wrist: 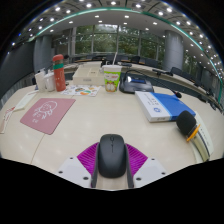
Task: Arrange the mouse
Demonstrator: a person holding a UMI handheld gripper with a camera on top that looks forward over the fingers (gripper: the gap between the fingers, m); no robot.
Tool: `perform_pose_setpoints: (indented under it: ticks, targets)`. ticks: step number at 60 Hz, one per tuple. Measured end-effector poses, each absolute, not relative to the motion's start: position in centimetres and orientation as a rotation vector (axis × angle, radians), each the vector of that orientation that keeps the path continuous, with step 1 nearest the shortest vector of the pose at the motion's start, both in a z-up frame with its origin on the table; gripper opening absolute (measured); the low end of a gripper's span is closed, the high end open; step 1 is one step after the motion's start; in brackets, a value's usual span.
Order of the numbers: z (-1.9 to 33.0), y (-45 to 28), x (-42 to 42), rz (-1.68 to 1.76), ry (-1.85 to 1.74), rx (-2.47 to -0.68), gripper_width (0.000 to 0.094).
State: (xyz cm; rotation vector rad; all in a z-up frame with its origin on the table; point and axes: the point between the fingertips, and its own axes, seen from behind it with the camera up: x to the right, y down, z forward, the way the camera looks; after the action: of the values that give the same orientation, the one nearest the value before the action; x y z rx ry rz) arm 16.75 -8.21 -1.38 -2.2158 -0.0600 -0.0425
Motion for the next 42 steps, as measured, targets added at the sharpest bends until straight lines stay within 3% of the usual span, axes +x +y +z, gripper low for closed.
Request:
perform_pose_setpoints:
  ticks: [15, 19, 33, 37, 42]
  targets:
    - [-0.7, -8.2, 16.8, -0.086, 0.023, -2.245, 0.0331]
    - [1.8, -7.7, 16.5, -0.110, 0.044, -2.213, 0.0333]
    - [16.2, -2.4, 9.1, -0.108, 0.083, -2.000, 0.0331]
    - [18.2, -0.6, 4.8, -0.077, 0.073, -1.967, 0.0332]
    - [17.9, 1.9, -0.2, -0.029, 0.043, -1.974, 0.0331]
